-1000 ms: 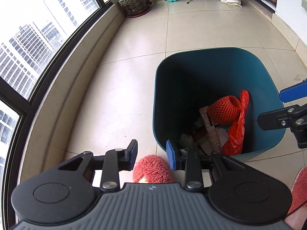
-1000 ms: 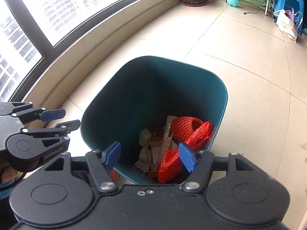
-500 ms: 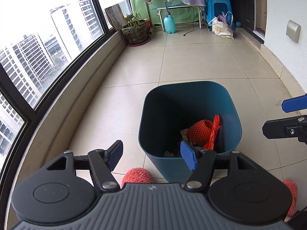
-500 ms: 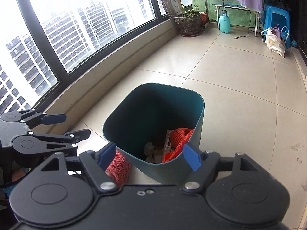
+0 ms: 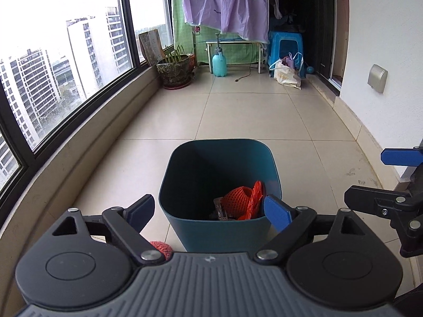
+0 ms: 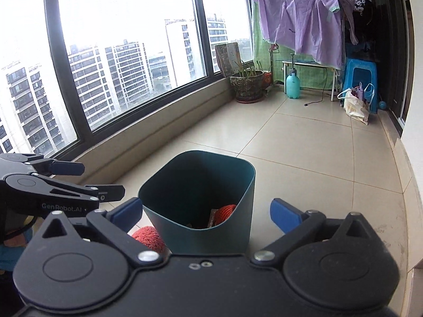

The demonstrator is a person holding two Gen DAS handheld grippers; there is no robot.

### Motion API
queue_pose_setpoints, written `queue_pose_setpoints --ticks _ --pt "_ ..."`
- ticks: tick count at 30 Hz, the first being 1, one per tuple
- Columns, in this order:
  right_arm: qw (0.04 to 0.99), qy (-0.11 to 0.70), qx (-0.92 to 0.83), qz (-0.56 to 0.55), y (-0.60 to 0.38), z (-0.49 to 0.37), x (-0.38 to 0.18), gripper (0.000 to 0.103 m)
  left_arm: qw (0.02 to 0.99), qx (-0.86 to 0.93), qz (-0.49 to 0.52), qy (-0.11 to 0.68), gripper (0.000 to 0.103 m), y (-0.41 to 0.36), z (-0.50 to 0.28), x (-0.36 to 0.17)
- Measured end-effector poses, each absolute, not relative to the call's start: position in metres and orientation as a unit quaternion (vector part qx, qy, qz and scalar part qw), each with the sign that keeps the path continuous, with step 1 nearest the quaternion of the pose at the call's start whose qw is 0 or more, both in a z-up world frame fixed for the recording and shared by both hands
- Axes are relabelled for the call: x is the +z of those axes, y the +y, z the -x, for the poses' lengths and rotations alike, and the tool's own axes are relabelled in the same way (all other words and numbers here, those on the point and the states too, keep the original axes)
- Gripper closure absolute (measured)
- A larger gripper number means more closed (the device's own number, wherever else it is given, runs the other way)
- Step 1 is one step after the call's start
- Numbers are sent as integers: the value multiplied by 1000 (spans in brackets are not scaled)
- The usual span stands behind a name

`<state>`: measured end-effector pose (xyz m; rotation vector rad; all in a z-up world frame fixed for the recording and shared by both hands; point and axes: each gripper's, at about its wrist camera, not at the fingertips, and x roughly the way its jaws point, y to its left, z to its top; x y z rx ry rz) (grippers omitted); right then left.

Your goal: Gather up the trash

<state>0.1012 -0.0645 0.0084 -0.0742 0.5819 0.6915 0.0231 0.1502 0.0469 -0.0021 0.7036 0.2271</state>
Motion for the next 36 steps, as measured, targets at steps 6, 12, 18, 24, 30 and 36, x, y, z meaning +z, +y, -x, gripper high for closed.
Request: queue_pose_setpoints --ticks 6,12,18,24,30,36 --pt "920 242 307 36 -63 -89 6 0 935 109 5 336 12 141 -16 45" --pt "925 253 284 18 -68 -94 -3 0 937 104 1 333 12 136 -14 40" --pt "929 252 272 9 -70 -97 -5 0 936 105 1 336 12 137 -14 37" --pt "929 251 272 16 -67 -94 -8 0 938 98 -3 333 12 135 -12 37" --pt "929 252 272 18 -67 -93 -9 0 940 97 -3 326 12 134 -8 39" --pt "929 251 270 18 -64 -92 -10 0 939 99 3 329 12 137 -8 39"
